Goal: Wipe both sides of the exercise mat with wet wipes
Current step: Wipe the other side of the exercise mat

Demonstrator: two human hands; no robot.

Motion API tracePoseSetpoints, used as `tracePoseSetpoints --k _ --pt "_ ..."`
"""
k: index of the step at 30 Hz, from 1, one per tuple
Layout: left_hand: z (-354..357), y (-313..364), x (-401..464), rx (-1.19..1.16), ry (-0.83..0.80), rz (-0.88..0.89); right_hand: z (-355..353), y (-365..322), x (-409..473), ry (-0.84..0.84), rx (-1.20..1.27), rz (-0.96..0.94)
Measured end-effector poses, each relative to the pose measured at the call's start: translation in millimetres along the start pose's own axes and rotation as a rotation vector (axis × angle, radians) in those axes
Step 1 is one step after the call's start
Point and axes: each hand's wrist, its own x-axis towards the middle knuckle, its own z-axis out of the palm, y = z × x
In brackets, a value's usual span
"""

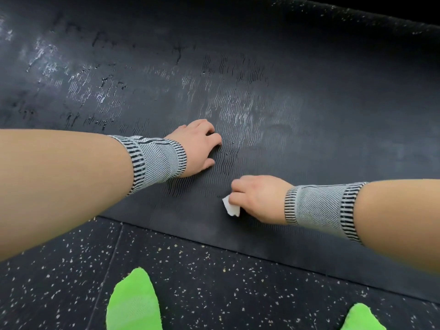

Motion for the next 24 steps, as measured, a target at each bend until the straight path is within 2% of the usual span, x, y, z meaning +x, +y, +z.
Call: tracePoseSetpoints --k 2,3,7,9,12,15,18,20,24 --pt "-1 0 3 -0.014 0.028 0.001 0 10 1 -0.042 0.003 -0.018" --pt "-1 1 3 -0.014 0.035 0.003 -6 20 4 -0.072 -0.005 0.030" --pt "-1 1 5 -0.029 0.027 -0.004 -35 80 21 0.002 -0.070 0.410" --pt "-4 2 6 -0.040 0.029 -0.017 -43 93 25 0.034 -0.084 0.514" --pt "-7 2 10 -0.023 0.035 -0.031 -34 85 20 0.070 -0.071 0.489" --pt "-6 0 16 -0.020 0.053 -0.052 -17 62 6 0.142 -0.012 0.277" --pt "-9 0 23 0.004 0.048 -0.066 -12 66 0 0.113 0.018 0.150" --pt "-13 0 29 0.036 0.052 -0.080 -20 81 6 0.114 0.005 0.198" --pt "-19 2 40 0.035 0.040 -0.097 -41 124 27 0.179 -0.027 0.500"
